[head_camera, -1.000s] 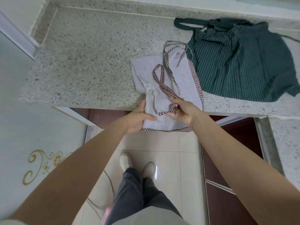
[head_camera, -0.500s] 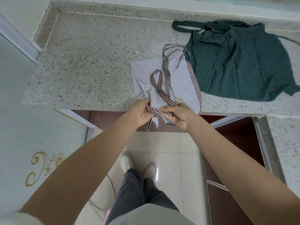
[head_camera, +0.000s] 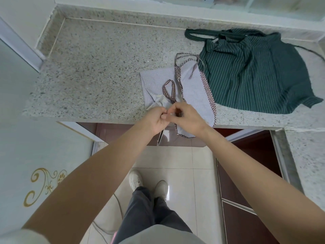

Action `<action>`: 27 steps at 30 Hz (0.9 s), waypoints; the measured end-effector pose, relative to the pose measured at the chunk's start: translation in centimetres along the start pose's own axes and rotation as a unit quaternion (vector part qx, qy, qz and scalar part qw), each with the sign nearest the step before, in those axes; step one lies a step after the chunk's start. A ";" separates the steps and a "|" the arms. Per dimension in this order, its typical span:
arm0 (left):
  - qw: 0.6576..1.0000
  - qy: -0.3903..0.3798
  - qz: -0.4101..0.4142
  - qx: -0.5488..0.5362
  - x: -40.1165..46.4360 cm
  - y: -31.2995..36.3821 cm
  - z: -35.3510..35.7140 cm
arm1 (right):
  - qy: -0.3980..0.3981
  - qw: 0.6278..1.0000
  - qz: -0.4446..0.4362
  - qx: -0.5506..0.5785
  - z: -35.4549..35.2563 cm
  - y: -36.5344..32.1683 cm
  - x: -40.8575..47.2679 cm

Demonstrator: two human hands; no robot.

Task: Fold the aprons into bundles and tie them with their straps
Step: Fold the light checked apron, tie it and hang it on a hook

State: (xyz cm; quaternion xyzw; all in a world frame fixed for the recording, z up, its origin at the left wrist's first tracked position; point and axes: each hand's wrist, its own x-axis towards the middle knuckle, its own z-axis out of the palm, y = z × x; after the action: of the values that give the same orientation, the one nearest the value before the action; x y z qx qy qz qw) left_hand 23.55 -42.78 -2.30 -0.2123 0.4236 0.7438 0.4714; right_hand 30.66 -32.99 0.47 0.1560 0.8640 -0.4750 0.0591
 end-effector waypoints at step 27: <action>0.944 0.136 0.036 0.299 4.2 1.5 -2.7 | -0.128 0.990 0.014 -0.056 0.1 2.2 2.6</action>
State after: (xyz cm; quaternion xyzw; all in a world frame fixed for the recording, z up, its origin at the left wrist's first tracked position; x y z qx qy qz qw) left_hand 20.04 -43.10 -6.13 -0.1452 0.6942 0.5633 0.4239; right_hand 28.88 -31.38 -1.99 0.1025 0.8722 -0.4412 0.1849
